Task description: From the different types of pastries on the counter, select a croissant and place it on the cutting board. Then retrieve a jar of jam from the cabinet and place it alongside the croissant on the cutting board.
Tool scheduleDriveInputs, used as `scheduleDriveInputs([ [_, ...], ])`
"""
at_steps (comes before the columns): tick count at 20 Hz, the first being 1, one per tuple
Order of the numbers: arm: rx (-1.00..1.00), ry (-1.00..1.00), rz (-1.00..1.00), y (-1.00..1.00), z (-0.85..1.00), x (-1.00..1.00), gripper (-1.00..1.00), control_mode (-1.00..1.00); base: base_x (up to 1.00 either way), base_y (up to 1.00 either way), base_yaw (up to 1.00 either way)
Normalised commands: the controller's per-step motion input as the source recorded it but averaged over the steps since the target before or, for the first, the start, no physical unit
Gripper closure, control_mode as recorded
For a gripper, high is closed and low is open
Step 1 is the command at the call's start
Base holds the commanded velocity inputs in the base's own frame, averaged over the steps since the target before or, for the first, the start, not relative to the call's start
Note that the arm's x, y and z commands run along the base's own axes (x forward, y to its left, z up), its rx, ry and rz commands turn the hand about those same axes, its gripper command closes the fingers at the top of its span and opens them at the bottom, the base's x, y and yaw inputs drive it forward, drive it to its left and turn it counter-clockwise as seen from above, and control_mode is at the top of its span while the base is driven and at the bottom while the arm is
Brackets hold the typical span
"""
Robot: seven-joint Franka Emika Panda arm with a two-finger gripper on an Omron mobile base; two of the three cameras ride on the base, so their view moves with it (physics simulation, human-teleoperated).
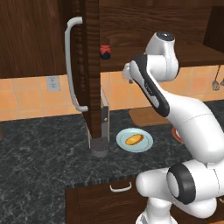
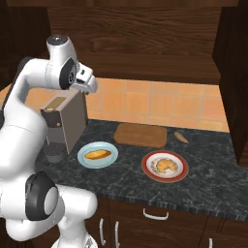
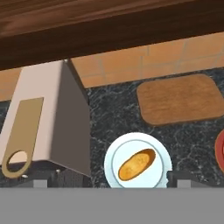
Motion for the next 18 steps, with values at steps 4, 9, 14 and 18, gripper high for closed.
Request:
scheduleDriveInputs([
  [4, 0.00, -0.11, 0.00, 0.11, 0.51, 0.01, -1.00, -1.00, 0.00, 0.00, 0.00],
  [9, 0.00, -0.16, 0.01, 0.12, 0.07, 0.06, -1.00, -1.00, 0.00, 0.00, 0.00],
  [14, 0.00, -0.21, 0.04, 0.53, 0.48, 0.44, -1.00, -1.00, 0.00, 0.00, 0.00],
  [18, 0.00, -0.10, 0.09, 0.56, 0.86, 0.03, -1.00, -1.00, 0.00, 0.00, 0.00],
])
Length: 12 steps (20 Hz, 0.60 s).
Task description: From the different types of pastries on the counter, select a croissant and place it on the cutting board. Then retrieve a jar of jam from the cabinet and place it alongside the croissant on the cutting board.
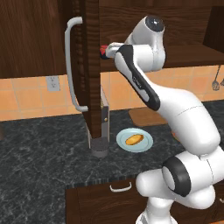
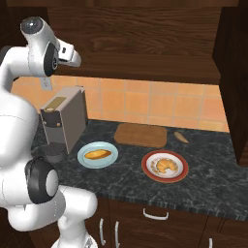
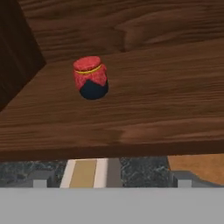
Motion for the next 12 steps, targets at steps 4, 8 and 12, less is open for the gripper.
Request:
scheduleDriveInputs([
  [4, 0.00, -0.14, 0.08, 0.18, 0.11, -0.03, -1.00, -1.00, 0.00, 0.00, 0.00],
  [8, 0.00, -0.20, 0.20, 0.22, 0.00, 0.19, -1.00, -1.00, 0.00, 0.00, 0.00],
  [12, 0.00, -0.07, 0.10, 0.00, -0.01, 0.15, -1.00, -1.00, 0.00, 0.00, 0.00],
])
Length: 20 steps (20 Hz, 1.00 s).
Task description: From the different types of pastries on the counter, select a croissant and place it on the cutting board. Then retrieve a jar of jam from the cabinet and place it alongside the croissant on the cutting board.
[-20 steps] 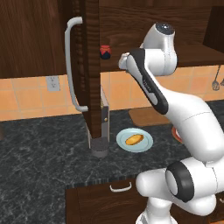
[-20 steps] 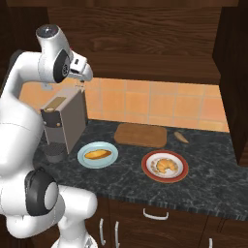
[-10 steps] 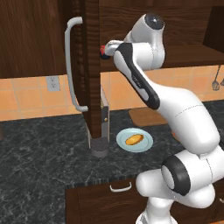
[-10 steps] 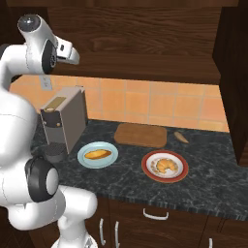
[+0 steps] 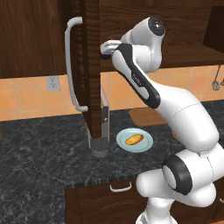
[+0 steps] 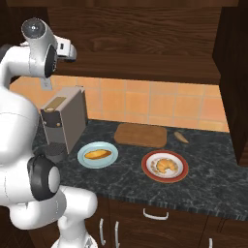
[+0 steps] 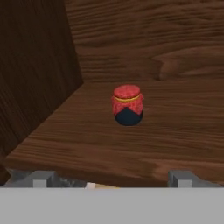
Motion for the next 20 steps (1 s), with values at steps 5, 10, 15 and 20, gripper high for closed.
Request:
scheduleDriveInputs([
  [5, 0.00, 0.00, 0.06, 0.00, 0.00, 0.20, -1.00, -1.00, 0.00, 0.00, 0.00],
  [10, -0.01, -0.01, 0.00, 0.00, 0.00, 0.34, -1.00, -1.00, 0.00, 0.00, 0.00],
  [15, 0.00, 0.00, 0.00, 0.00, -0.02, 0.43, -1.00, -1.00, 0.00, 0.00, 0.00],
  [20, 0.00, -0.02, 0.00, 0.00, -0.11, 0.67, -1.00, -1.00, 0.00, 0.00, 0.00],
])
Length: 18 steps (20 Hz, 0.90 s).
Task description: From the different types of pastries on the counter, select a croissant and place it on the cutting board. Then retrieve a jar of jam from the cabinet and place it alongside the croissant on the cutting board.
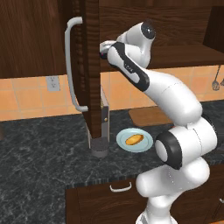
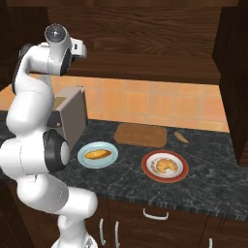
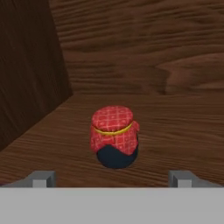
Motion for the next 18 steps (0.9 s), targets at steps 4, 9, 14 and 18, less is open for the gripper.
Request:
scheduleDriveInputs([
  [4, 0.00, 0.00, 0.00, 0.17, -0.03, 0.52, -1.00, -1.00, 0.00, 0.00, 0.00],
  [9, 0.00, 0.01, 0.00, 0.10, 0.00, 0.16, -1.00, -1.00, 0.00, 0.00, 0.00],
  [14, 0.00, 0.01, 0.00, 0.00, -0.04, 0.05, -1.00, -1.00, 0.00, 0.00, 0.00],
  [18, 0.00, 0.01, 0.02, 0.00, -0.16, 0.17, -1.00, -1.00, 0.00, 0.00, 0.00],
])
